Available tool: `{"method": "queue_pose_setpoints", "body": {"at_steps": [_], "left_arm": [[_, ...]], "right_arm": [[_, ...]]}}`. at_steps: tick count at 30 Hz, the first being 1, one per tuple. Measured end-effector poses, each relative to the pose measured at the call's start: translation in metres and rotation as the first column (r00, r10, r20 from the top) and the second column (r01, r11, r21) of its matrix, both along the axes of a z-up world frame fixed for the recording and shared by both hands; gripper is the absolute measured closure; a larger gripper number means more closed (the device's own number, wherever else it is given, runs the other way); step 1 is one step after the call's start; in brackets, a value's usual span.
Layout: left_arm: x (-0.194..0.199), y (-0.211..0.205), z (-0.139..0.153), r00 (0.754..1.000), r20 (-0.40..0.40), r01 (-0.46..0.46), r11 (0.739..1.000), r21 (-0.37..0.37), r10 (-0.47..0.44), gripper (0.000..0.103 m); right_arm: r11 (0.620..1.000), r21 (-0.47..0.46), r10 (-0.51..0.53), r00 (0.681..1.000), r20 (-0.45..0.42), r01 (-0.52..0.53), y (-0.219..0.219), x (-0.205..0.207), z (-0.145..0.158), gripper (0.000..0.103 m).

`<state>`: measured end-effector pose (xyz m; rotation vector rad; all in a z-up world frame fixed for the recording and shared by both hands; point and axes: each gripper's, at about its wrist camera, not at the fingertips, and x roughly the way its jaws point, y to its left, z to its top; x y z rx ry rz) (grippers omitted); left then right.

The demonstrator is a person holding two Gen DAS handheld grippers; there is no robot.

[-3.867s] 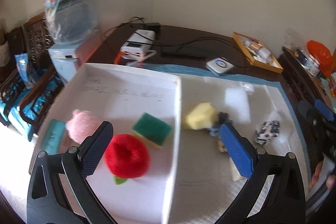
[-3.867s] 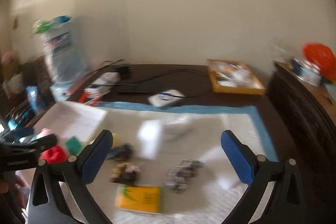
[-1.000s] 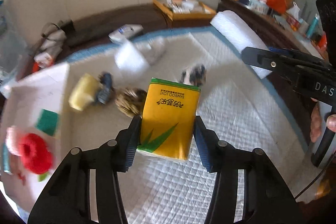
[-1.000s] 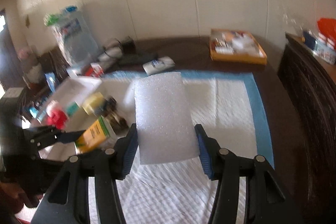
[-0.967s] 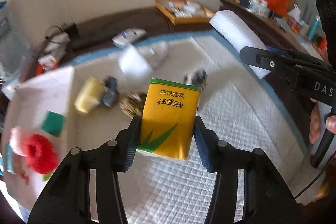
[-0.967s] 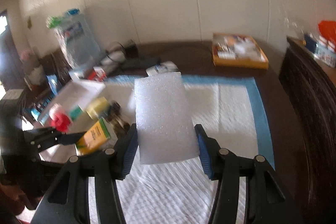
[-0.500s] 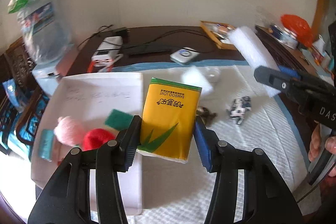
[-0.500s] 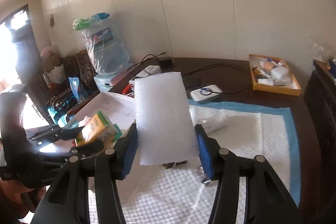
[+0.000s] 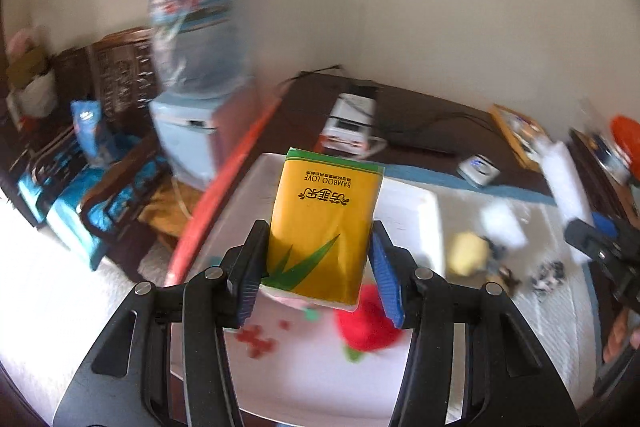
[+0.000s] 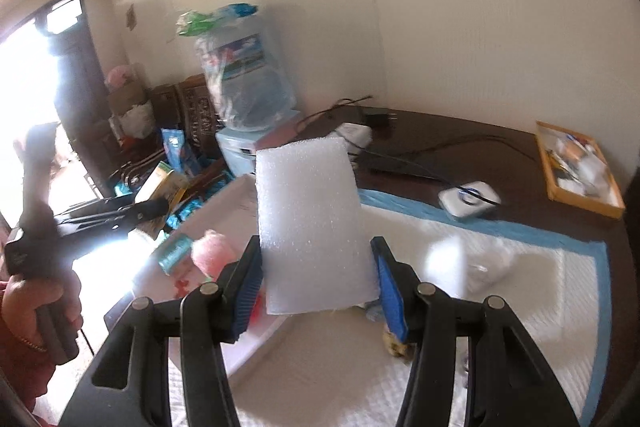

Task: Organize soft objects
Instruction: 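Carry yellow pack with left tool while right carries foam sheet toward white box, then open left tool to drop yellow pack in box while right releases foam sheet there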

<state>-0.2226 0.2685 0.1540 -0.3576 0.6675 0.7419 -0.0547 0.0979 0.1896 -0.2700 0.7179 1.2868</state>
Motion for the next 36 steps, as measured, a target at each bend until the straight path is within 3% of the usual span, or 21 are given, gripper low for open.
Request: {"method": "queue_pose_setpoints", "body": {"at_steps": [5,10,15,16,18,19,20,21,22,26,36], "left_arm": [[-0.02,0.033,-0.006,0.997,-0.014,-0.076,0.997,-0.012,0.076,0.053],[-0.015,0.044,-0.031,0.997,-0.062,-0.051,0.997,-0.052,0.048,0.052],[0.0,0.068,-0.059,0.993,-0.115,-0.039,0.991,-0.125,0.025,0.052],[0.001,0.073,-0.062,0.992,-0.119,-0.044,0.99,-0.137,0.027,0.049],[0.001,0.081,-0.066,0.992,-0.122,-0.052,0.987,-0.149,0.034,0.031],[-0.001,0.084,-0.067,0.992,-0.122,-0.061,0.987,-0.149,0.043,0.011],[-0.002,0.087,-0.067,0.993,-0.108,-0.06,0.987,-0.152,0.044,0.0],[-0.004,0.089,-0.066,0.995,-0.094,-0.057,0.987,-0.148,0.044,0.0],[-0.005,0.089,-0.065,0.995,-0.086,-0.055,0.989,-0.137,0.044,0.0],[-0.01,0.087,-0.057,0.996,-0.079,-0.05,0.996,-0.069,0.044,0.0],[-0.012,0.076,-0.046,0.998,-0.039,-0.059,0.995,-0.079,0.056,0.0]], "right_arm": [[0.998,-0.047,0.036,0.998,-0.06,-0.038,0.032,-0.022,-0.022,0.05],[0.987,-0.149,0.05,0.992,-0.112,-0.066,0.076,-0.033,-0.057,0.05],[0.98,-0.192,0.025,0.991,-0.129,-0.05,0.105,-0.041,-0.076,0.049],[0.98,-0.194,0.014,0.991,-0.134,-0.04,0.108,-0.041,-0.078,0.049],[0.982,-0.189,-0.003,0.988,-0.153,-0.026,0.112,-0.042,-0.082,0.049],[0.982,-0.185,-0.006,0.986,-0.167,-0.025,0.113,-0.043,-0.083,0.039],[0.984,-0.176,0.003,0.982,-0.187,-0.037,0.114,-0.044,-0.084,0.029],[0.985,-0.168,0.009,0.979,-0.205,-0.044,0.115,-0.045,-0.085,0.011],[0.987,-0.158,0.003,0.979,-0.206,-0.036,0.114,-0.045,-0.086,0.0],[0.99,-0.143,-0.01,0.986,-0.164,-0.013,0.108,-0.051,-0.083,0.0],[0.992,-0.122,-0.022,0.995,-0.102,0.01,0.088,-0.057,-0.07,0.0]]}}
